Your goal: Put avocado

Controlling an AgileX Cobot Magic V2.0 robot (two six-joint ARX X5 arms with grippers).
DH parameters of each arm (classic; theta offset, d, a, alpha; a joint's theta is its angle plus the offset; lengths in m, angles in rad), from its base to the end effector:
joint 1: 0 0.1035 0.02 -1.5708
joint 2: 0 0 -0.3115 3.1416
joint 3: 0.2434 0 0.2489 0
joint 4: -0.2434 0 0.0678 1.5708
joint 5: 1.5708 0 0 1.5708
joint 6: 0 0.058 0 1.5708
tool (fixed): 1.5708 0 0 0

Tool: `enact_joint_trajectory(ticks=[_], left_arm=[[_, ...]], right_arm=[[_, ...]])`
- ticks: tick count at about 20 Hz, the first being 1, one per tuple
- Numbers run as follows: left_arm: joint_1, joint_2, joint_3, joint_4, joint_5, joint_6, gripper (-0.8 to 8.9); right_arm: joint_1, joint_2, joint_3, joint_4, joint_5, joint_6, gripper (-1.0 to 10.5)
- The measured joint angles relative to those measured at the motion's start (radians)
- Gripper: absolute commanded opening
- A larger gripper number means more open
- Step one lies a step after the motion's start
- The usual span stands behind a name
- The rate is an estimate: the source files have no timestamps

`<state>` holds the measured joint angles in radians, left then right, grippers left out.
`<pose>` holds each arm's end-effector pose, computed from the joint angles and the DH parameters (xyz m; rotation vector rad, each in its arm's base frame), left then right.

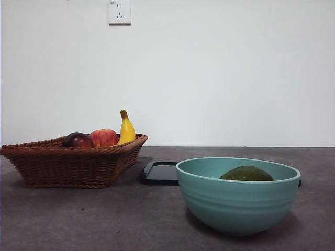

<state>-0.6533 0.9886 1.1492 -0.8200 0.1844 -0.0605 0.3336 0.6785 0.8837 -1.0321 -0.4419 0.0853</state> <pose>0.1335 -0.1156 0.3851 0.1027 0.6835 -0.7856 0.0705 0.0507 0.3185 0.1221 0.8766 0.6936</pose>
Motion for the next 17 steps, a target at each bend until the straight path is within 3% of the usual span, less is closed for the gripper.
enact_joint_trajectory(ticks=[7, 13, 17], left_arm=[[-0.002, -0.071, -0.223, -0.027, 0.234, -0.004, 3.71], [-0.005, -0.073, -0.223, -0.021, 0.239, -0.004, 3.71], [-0.005, -0.073, -0.223, -0.010, 0.239, -0.005, 3.71]], right_arm=[[0.000, 0.037, 0.000, -0.001, 0.000, 0.000, 4.0], [0.001, 0.182, 0.000, 0.001, 0.000, -0.023, 4.0], [0.044, 0.310, 0.000, 0.074, 0.053, -0.037, 3.6]])
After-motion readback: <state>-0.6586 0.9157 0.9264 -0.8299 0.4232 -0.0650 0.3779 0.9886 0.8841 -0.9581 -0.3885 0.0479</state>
